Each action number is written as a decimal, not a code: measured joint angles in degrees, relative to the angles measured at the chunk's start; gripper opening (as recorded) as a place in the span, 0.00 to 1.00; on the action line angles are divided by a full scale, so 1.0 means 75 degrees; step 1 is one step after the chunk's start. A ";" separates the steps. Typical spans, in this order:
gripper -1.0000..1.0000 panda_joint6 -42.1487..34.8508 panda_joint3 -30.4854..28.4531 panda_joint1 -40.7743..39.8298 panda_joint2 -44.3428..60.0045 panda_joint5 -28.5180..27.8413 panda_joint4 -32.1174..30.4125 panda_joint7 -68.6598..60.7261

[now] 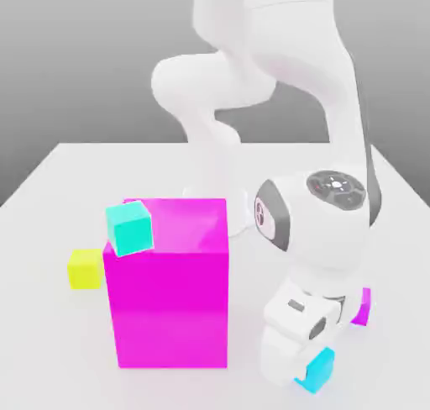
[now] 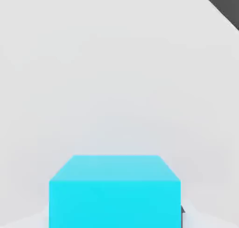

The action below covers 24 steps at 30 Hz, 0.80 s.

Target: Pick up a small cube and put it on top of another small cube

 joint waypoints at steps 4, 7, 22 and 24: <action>0.00 -0.0823 0.0059 -0.0047 -0.1025 0.0086 -0.0202 -0.0063; 0.00 -0.1709 -0.0165 -0.0311 -0.1848 0.0276 -0.0135 0.0023; 0.00 -0.6329 -0.1402 -0.2687 -0.5867 -0.0232 0.0495 0.1836; 0.00 -0.6042 -0.1464 -0.2802 -0.5839 -0.0265 0.0237 0.1906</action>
